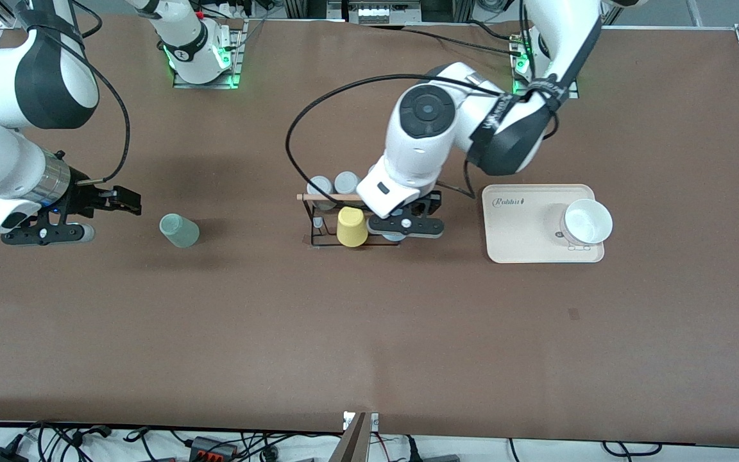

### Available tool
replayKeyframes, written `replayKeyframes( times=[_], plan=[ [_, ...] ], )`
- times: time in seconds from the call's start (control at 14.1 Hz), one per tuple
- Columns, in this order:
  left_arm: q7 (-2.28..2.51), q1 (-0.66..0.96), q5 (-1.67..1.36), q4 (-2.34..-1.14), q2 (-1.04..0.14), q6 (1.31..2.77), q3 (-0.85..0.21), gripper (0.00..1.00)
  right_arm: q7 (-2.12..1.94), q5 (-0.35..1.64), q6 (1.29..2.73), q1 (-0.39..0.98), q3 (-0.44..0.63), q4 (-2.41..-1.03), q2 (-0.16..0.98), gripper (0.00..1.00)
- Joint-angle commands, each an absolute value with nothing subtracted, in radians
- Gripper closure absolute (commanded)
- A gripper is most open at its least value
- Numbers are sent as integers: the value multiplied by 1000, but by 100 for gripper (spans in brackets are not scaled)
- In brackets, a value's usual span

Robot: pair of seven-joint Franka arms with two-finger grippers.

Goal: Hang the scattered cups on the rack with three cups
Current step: 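Carry the light blue cup with the left gripper to the wire rack, then hang the blue cup beside the yellow cup and open the left gripper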

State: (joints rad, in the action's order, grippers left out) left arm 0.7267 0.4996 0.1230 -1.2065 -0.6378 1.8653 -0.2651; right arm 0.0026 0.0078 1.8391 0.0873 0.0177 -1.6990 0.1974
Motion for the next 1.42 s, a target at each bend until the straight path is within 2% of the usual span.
replayKeyframes(
  times=[0.0, 0.57, 0.78, 1.35],
  plan=[
    [759, 525, 153, -1160, -670, 1853, -252, 69, 26, 2, 1899, 94, 18, -1741, 173, 0],
    [781, 541, 164, -1172, -695, 1877, -252, 69, 81, 2, 1902, 92, 18, -1775, 163, 0],
    [817, 545, 163, -1221, -692, 1953, -253, 68, 81, 2, 1902, 92, 18, -1775, 170, 0],
    [818, 540, 166, -1279, -693, 1960, -252, 68, 78, -2, 1904, 87, 20, -1775, 181, 0]
  ],
)
